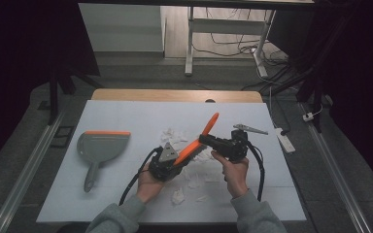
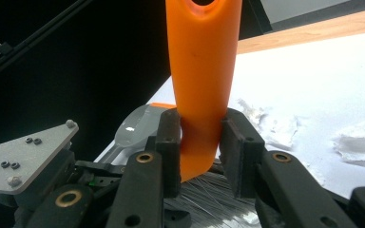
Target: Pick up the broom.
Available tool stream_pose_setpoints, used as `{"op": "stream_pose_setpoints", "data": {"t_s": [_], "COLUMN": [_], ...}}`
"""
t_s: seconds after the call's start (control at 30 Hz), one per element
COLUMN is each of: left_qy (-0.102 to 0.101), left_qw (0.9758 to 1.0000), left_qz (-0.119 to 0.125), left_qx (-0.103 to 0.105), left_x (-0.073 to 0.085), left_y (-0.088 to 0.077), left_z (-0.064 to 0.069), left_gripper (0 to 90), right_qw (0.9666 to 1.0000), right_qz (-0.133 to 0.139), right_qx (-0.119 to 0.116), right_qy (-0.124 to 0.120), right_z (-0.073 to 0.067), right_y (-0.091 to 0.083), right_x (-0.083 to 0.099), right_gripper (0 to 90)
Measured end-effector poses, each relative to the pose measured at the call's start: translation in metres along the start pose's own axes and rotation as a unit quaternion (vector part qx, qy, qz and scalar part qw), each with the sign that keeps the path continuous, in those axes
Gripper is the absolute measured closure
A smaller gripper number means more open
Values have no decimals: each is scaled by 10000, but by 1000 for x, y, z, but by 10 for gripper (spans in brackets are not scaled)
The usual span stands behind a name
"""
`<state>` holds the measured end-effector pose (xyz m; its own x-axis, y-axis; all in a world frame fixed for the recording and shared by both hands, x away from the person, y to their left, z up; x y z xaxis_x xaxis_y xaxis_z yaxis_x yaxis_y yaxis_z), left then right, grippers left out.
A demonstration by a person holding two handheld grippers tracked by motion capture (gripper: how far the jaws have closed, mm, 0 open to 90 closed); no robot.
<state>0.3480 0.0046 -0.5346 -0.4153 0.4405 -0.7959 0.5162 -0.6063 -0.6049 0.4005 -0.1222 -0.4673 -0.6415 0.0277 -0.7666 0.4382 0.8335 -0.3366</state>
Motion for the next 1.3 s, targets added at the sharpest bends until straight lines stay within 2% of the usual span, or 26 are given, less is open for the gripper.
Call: {"op": "stream_pose_setpoints", "data": {"t_s": [0.13,0.2,0.23,0.27,0.3,0.33,0.37,0.43,0.53,0.63,0.73,0.83,0.9,0.93,1.03,1.07,1.1,1.2,1.3], "left_qy": [80,79,59,49,34,27,23,61,108,177,217,301,350,396,575,652,722,883,1048], "left_qw": [10000,10000,10000,10000,10000,10000,9999,9998,9994,9977,9955,9936,9921,9916,9880,9864,9849,9799,9757], "left_qz": [-10,-40,-45,-47,-58,-69,-79,-175,-295,-546,-754,-928,-1029,-1076,-1271,-1348,-1421,-1625,-1756], "left_qx": [-12,4,7,33,53,65,62,71,162,374,540,576,621,605,665,674,671,748,792], "left_x": [0,1,2,2,2,3,3,4,5,7,7,7,7,7,9,10,11,14,16], "left_y": [-3,-5,-7,-8,-10,-12,-14,-18,-25,-29,-34,-37,-38,-37,-36,-35,-34,-29,-25], "left_z": [-3,-5,-7,-8,-10,-12,-14,-17,-21,-22,-24,-24,-23,-22,-17,-15,-13,-6,1], "left_gripper": [805,805,805,805,805,805,805,805,805,805,805,805,805,805,805,805,805,805,804], "right_qw": [9999,9994,9985,9985,9976,9954,9954,9928,9870,9775,9657,9561,9482,9431,9309,9248,9248,9139,9056], "right_qz": [-15,-54,-122,-122,-164,-227,-227,-349,-524,-837,-1095,-1307,-1454,-1519,-1655,-1748,-1748,-1924,-2148], "right_qx": [8,164,280,280,347,456,456,535,569,628,780,762,728,738,697,665,665,684,633], "right_qy": [-100,-287,-464,-464,-570,-806,-806,-1016,-1412,-1832,-2220,-2509,-2730,-2864,-3180,-3314,-3314,-3510,-3601], "right_z": [-1,-1,-3,-3,-4,-5,-5,-7,-10,-15,-17,-23,-29,-32,-44,-49,-49,-50,-48], "right_y": [1,1,0,0,-1,-3,-3,-6,-12,-18,-23,-27,-28,-28,-26,-24,-24,-20,-15], "right_x": [1,0,0,0,-1,-1,-1,-1,-1,1,4,7,9,10,13,16,16,21,29], "right_gripper": [679,623,581,581,571,538,538,487,439,393,389,394,395,395,388,373,373,368,359]}}
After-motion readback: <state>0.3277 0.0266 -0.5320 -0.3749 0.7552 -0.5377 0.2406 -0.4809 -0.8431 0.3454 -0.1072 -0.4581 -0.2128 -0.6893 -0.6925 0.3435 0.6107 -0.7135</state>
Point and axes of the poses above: each handheld gripper's, and its own axes: y roughly forward along the jaws, x roughly out of its underside, z roughly to its right, the point moved 8 cm from there along y, roughly forward along the jaws, and after that the axes turned 4 degrees about -z, right-handed, at the moved point
